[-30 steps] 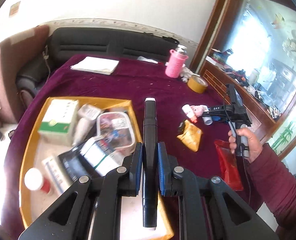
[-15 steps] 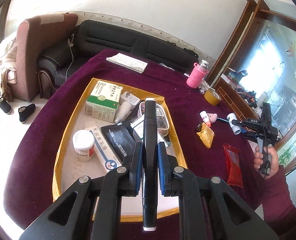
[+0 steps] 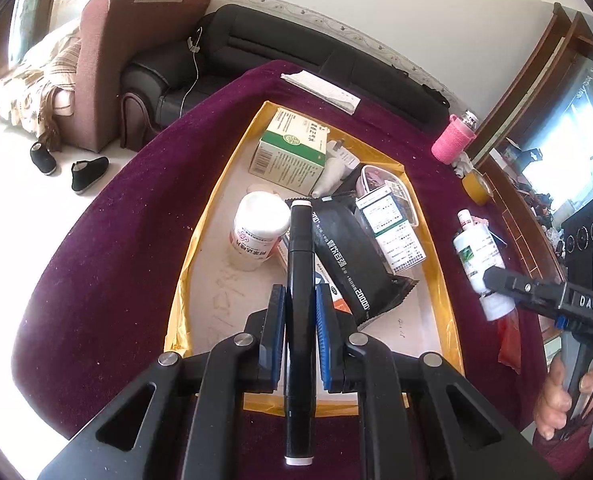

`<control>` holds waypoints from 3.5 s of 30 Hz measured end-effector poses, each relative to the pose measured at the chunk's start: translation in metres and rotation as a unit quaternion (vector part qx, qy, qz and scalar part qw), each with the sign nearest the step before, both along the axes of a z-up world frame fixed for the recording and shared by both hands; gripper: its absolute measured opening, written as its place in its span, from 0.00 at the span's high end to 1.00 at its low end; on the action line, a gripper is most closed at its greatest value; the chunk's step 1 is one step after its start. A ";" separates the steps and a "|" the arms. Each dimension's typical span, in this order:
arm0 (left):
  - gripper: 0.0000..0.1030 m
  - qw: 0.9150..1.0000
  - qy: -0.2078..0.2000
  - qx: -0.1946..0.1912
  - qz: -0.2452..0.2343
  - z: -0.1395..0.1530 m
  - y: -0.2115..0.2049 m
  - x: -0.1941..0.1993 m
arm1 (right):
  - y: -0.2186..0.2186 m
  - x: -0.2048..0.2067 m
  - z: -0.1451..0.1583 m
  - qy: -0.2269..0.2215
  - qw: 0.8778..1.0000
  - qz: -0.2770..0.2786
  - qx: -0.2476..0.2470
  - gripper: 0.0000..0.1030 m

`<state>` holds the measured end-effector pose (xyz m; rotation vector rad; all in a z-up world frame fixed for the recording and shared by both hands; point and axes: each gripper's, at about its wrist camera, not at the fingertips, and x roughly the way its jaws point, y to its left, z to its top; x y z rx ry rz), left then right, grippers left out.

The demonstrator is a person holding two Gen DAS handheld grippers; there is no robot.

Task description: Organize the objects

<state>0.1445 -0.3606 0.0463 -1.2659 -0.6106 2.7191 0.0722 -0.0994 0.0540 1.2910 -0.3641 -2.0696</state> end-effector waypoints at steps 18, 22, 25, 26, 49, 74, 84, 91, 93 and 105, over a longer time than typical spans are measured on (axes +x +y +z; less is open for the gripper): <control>0.89 0.996 -0.033 0.003 0.083 -0.021 -0.001 -0.036 | -0.083 0.017 -0.043 -0.028 0.995 0.077 0.059 0.68; 0.87 0.996 -0.027 0.005 0.082 -0.021 0.007 -0.036 | -0.090 0.021 -0.045 -0.021 0.993 0.085 0.073 0.68; 0.68 0.996 -0.006 0.005 0.084 -0.007 0.009 -0.027 | -0.095 0.024 -0.049 -0.013 0.991 0.093 0.092 0.68; 0.52 0.996 0.006 0.006 0.086 0.001 0.009 -0.022 | -0.097 0.027 -0.049 -0.004 0.990 0.093 0.102 0.68; 0.35 0.989 0.086 -0.086 0.088 0.061 0.060 0.016 | -0.011 0.053 0.013 0.208 0.946 -0.082 0.236 0.40; 0.35 0.990 0.059 -0.127 -0.017 0.065 0.161 -0.020 | 0.100 0.031 0.013 0.186 0.929 -0.172 0.269 0.41; 0.35 0.988 0.023 -0.090 -0.122 0.051 0.232 -0.071 | 0.251 -0.044 0.037 0.121 0.929 -0.308 0.168 0.40; 0.35 0.972 0.003 -0.159 -0.172 0.027 0.295 -0.113 | 0.280 -0.107 0.018 0.088 0.948 -0.296 0.074 0.41; 0.35 0.967 -0.004 -0.177 -0.184 0.017 0.306 -0.122 | 0.284 -0.113 0.010 0.082 0.950 -0.295 0.057 0.41; 0.35 0.946 -0.049 -0.143 -0.287 -0.032 0.366 -0.176 | 0.325 -0.111 -0.022 0.033 0.943 -0.332 -0.004 0.41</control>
